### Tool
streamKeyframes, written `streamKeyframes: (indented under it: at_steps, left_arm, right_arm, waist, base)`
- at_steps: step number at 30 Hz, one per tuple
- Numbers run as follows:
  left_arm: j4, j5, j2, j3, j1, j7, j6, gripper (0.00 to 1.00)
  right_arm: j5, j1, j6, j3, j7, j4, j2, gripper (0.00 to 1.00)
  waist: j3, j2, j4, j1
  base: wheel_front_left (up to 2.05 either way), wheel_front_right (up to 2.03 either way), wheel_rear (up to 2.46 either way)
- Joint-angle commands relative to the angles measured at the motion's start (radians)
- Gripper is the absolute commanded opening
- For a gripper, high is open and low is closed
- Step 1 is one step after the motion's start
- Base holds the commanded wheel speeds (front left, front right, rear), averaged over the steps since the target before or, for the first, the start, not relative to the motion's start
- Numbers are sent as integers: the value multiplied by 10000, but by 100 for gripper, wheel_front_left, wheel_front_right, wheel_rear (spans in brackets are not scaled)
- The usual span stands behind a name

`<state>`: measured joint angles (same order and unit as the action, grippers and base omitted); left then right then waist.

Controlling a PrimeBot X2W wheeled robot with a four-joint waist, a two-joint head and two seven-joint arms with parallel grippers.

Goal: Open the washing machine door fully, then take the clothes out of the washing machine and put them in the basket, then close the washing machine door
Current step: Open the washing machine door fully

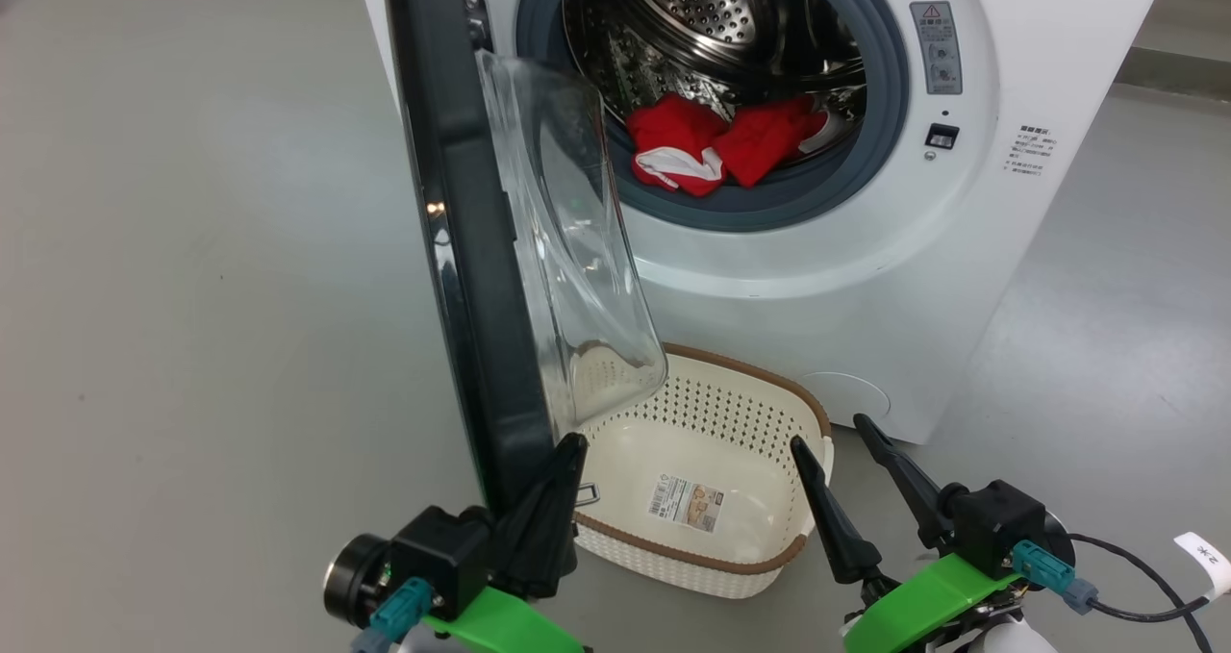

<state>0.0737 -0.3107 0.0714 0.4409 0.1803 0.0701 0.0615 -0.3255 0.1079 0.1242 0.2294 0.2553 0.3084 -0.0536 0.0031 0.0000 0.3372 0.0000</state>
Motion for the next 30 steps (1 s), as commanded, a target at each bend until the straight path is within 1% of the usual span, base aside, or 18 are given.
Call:
streamKeyframes:
  at_steps: [1, 11, 25, 30]
  left_arm:
    - [-144, -13, 40, -421, 84, 95, 70, 0]
    - [-26, -85, 154, -618, -76, 250, 334, 0]
    - [-436, -218, 506, -1148, -358, 374, 773, 0]
    - [-578, -322, 751, -1511, -518, 375, 989, 0]
  right_arm:
    - [-139, 345, 65, 208, 65, -284, 34, 100]
    - [-190, 270, 65, 278, 65, -361, 34, 100]
    - [-228, 254, 65, 371, 65, -282, 34, 100]
    - [-214, 245, 65, 420, 65, -250, 34, 100]
  waist:
    - [6, 0, 27, 0]
    - [39, 0, 265, 0]
    - [122, 0, 1013, 0]
    - [113, 0, 1318, 0]
  base:
    - [0, 0, 0]
    - [0, 0, 0]
    - [0, 0, 0]
    - [0, 0, 0]
